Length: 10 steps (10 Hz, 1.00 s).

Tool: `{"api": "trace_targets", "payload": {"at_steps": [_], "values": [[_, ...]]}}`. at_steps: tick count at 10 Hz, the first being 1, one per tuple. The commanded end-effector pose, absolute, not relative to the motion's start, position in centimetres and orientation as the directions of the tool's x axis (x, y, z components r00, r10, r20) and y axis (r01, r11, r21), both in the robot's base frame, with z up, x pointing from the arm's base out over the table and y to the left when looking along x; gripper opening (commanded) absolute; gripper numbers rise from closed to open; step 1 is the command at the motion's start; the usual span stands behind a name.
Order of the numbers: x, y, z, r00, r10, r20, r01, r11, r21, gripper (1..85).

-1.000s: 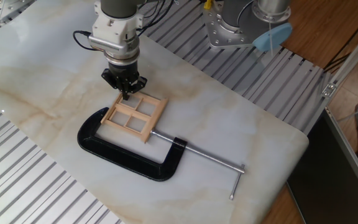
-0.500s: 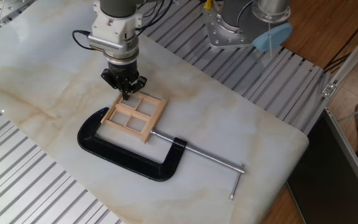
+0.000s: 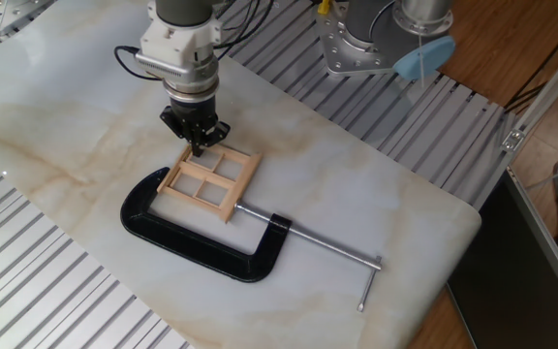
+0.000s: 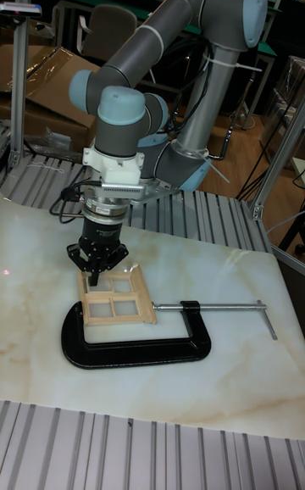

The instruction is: Close a sliding window

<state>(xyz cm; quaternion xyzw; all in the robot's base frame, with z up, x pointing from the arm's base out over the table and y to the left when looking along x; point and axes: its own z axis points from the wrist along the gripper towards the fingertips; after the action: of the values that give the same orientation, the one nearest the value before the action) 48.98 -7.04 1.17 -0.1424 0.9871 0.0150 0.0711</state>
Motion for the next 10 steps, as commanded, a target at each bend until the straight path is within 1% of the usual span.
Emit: {"api": "trace_targets", "payload": {"at_steps": [1,5,10], "values": [[49.04,-6.32,1.66,-0.962,-0.224,-0.155,-0.234,0.971,0.043,0.7],[48.56,-7.07,2.21,-0.968,-0.212,-0.135,-0.216,0.976,0.018,0.7],[49.06,-6.68,1.62,-0.963,-0.215,-0.163,-0.223,0.974,0.034,0.7]]}}
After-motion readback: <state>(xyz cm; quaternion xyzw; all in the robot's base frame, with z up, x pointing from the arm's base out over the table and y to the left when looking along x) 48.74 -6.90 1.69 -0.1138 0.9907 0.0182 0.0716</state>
